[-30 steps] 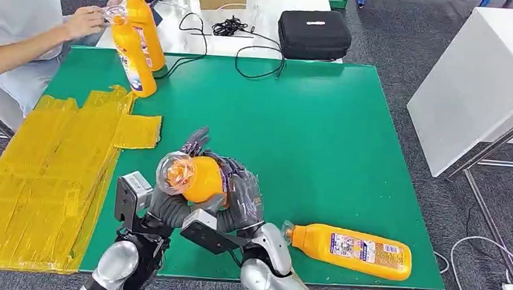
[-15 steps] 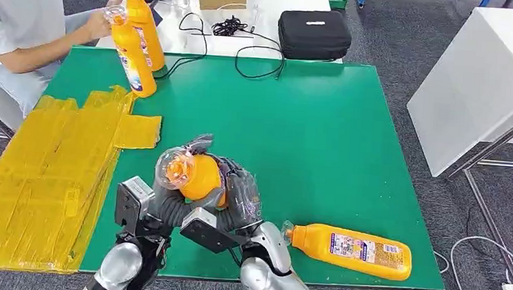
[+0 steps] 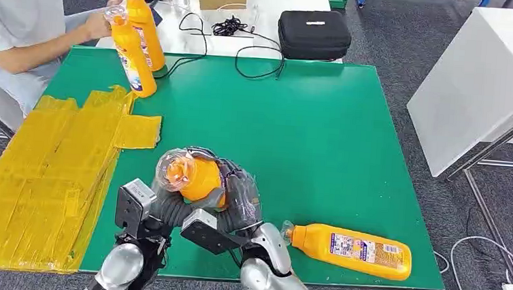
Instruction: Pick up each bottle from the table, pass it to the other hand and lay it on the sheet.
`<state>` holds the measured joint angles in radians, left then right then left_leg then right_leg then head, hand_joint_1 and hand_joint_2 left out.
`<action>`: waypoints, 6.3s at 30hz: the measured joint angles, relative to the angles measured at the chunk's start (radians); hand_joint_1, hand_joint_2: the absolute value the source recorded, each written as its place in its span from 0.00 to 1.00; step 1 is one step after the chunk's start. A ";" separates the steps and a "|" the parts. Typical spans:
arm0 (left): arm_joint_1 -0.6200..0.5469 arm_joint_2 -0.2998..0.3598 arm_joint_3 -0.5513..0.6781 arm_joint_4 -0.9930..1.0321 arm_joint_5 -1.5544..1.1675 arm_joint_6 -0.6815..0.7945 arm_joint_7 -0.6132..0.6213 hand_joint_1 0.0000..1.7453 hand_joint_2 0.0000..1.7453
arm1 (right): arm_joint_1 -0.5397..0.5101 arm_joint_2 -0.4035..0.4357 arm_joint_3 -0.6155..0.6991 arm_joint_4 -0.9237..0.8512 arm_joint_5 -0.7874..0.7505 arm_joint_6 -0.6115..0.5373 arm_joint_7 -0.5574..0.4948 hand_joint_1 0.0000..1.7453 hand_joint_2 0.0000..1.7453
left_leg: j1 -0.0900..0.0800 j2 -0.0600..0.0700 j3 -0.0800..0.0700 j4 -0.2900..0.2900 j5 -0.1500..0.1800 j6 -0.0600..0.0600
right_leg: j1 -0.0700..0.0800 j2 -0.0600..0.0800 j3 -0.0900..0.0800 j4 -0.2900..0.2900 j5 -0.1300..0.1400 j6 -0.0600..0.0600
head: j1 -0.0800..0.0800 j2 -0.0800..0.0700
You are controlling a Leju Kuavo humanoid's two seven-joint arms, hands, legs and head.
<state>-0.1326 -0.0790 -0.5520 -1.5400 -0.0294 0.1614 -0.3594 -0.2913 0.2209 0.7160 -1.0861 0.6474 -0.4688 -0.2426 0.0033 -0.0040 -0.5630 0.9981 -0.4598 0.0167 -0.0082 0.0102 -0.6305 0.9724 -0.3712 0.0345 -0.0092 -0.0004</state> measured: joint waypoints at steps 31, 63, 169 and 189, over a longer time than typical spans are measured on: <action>-0.029 -0.008 -0.034 0.001 0.029 -0.004 -0.003 0.00 1.00 | -0.001 0.014 -0.018 0.111 -0.013 -0.129 -0.100 1.00 1.00 | 0.000 0.000 0.000 0.000 0.000 0.000 | 0.000 0.000 0.000 0.000 0.000 0.000 | 0.000 0.000; -0.031 -0.008 -0.021 0.029 0.049 -0.024 0.031 1.00 1.00 | -0.028 0.040 -0.006 0.219 0.024 -0.113 -0.054 1.00 1.00 | 0.000 0.000 0.000 0.000 0.000 0.000 | 0.000 0.000 0.000 0.000 0.000 0.000 | 0.000 0.000; -0.204 0.037 0.383 0.360 -1.362 0.516 0.333 1.00 1.00 | 0.212 -0.207 -0.175 -0.693 -0.010 0.018 -0.044 0.00 1.00 | -0.001 0.001 0.000 0.000 0.000 0.000 | 0.000 0.001 0.000 0.000 0.000 0.000 | 0.000 0.000; -0.419 0.083 0.315 1.006 -1.490 0.378 0.485 1.00 1.00 | 0.236 -0.247 -0.219 -0.683 -0.016 0.084 -0.053 0.00 1.00 | 0.000 0.000 0.000 0.000 0.000 0.000 | 0.000 0.000 -0.001 0.000 0.000 0.000 | 0.000 0.000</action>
<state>-0.5512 0.0042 -0.2373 -0.5340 -1.5195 0.5397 0.1256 -0.0556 -0.0259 0.4967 -1.7693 0.6313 -0.3845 -0.2956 0.0030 -0.0036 -0.5634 0.9980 -0.4597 0.0168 -0.0085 0.0105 -0.6312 0.9726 -0.3711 0.0343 -0.0092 -0.0004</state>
